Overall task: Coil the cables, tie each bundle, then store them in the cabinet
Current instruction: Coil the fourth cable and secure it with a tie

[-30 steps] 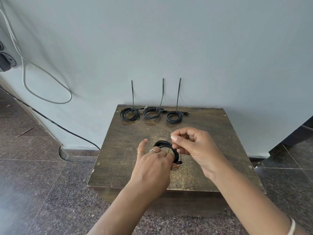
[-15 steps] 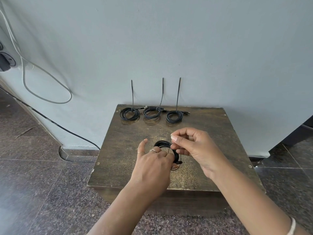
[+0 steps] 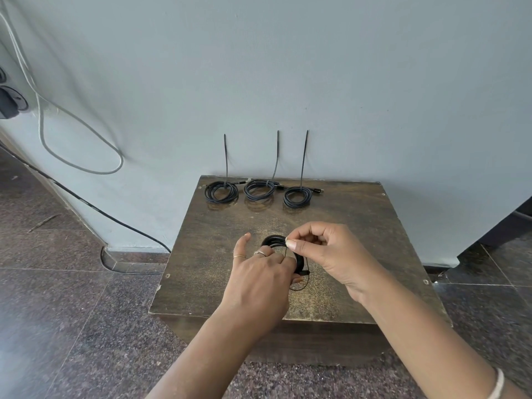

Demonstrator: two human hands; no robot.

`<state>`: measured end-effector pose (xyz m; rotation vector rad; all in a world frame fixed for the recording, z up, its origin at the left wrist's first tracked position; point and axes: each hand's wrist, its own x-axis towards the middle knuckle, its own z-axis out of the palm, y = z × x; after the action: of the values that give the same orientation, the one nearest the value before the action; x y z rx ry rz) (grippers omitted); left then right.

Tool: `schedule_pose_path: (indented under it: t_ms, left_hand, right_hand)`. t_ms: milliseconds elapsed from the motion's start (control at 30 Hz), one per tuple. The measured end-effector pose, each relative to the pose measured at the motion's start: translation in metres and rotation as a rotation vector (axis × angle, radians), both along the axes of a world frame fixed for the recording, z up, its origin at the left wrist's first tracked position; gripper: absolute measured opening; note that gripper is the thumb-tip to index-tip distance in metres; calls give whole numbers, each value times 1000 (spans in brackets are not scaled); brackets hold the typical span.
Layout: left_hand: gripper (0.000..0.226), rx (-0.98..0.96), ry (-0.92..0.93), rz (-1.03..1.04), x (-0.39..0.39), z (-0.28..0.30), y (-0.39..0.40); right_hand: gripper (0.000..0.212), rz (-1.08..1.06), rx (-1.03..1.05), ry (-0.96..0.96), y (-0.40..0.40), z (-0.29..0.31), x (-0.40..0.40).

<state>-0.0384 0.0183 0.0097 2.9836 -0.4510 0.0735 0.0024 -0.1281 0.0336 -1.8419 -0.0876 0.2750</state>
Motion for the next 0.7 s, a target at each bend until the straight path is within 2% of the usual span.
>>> schedule_pose_path:
  t_ms: [100,200,333,467,567,700]
  left_hand:
    - [26,-7,-1,5,1,0,1]
    - [25,-14,7,2,1,1,2]
    - [18,-26,22,-17,0,4,2]
    - [24,-42,50,-30,0,6,2]
    - [24,-134,48,-24,0,8,2]
    - [23,-322,-59,-23,-1,15,0]
  right_hand:
    - [2,38,-58,0,1,0,0]
    - [3,76,-91,0,-1,1,1]
    - [13,84,-51,24,-2,0,2]
    - [9,79,-22,5,0,-1,1]
    - [8,46,23,8,-1,0,2]
    - [8,25,67,5,-1,2,1]
